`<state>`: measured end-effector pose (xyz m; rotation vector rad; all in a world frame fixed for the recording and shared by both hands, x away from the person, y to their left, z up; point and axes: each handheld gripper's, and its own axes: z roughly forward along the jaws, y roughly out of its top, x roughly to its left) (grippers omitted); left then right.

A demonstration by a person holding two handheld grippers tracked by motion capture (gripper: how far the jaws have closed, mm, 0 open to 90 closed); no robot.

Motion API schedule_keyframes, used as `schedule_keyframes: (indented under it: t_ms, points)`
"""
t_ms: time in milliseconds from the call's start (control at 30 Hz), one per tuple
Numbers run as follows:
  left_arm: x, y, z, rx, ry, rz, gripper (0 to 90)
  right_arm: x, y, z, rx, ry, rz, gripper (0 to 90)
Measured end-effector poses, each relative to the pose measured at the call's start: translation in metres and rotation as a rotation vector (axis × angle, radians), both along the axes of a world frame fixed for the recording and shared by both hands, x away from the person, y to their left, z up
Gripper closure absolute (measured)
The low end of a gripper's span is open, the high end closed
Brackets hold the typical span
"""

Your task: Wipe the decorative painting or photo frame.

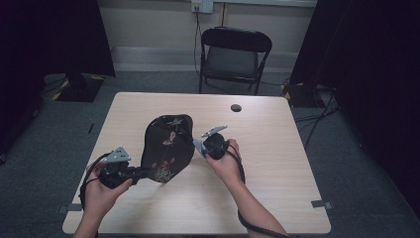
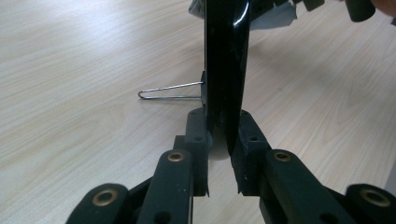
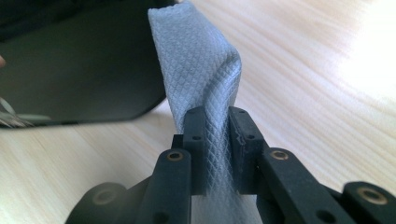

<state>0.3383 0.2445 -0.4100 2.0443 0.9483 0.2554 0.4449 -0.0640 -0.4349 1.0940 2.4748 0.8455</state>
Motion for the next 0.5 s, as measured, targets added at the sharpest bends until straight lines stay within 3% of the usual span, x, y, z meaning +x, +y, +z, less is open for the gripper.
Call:
schedule_keyframes:
  t_ms: [333,500]
  points:
    - [0.0,-0.002,0.001,0.0,0.004,-0.007,78.6,-0.007,-0.005,-0.019,-0.039,0.016,0.009,78.9]
    - [0.0,-0.001,0.001,-0.003,0.009,-0.006,78.7,-0.01,-0.003,-0.022,-0.085,-0.009,0.038,78.7]
